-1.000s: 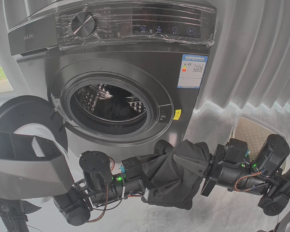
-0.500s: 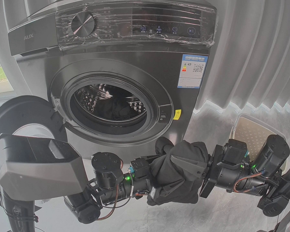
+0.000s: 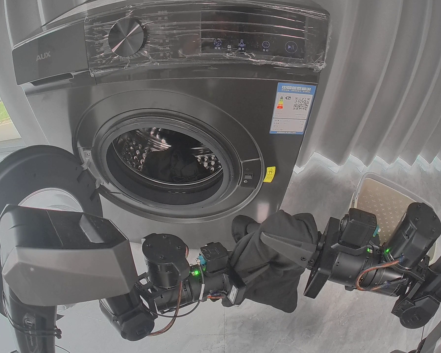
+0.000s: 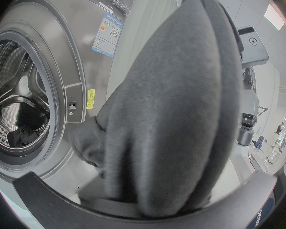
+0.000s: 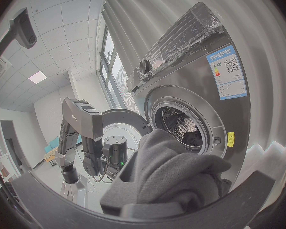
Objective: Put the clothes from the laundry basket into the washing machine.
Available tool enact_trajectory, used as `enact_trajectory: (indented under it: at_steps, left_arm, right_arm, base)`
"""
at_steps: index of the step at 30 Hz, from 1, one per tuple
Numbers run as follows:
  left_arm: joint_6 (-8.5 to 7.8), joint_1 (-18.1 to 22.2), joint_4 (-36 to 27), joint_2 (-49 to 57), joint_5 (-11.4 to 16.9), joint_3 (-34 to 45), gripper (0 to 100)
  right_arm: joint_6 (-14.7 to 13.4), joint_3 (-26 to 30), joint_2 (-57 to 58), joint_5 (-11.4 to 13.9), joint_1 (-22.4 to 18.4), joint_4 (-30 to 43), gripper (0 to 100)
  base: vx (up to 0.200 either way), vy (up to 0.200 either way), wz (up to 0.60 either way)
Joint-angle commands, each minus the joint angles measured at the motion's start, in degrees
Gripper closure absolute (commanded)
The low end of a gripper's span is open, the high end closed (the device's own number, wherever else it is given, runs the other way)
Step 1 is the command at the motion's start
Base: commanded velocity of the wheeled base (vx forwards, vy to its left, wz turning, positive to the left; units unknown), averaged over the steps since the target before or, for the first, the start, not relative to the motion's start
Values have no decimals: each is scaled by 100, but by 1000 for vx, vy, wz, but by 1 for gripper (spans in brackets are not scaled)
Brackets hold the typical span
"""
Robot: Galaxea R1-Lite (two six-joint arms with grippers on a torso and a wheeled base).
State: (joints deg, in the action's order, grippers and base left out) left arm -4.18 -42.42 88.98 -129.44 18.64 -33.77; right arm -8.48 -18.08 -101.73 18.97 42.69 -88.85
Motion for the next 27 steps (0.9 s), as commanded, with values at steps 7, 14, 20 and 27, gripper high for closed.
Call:
enact_trajectory:
  at_steps: [7, 14, 20, 27]
  left_arm:
    - [5, -108, 5, 270, -9, 63, 100]
    - [5, -143, 5, 604, -1, 397, 100]
    - [5, -231, 5, 789, 8, 635, 100]
    - [5, -363, 5, 1140, 17, 872, 100]
  right_arm:
    - [-57, -135, -13, 2, -86, -1, 100]
    - [-92, -328, -13, -7, -296, -1, 100]
    - [-92, -389, -5, -7, -314, -1, 100]
    - [-127, -442, -22, -7, -393, -1, 100]
  base:
    - [0, 0, 0]
    - [0, 0, 0]
    - [0, 0, 0]
    - [0, 0, 0]
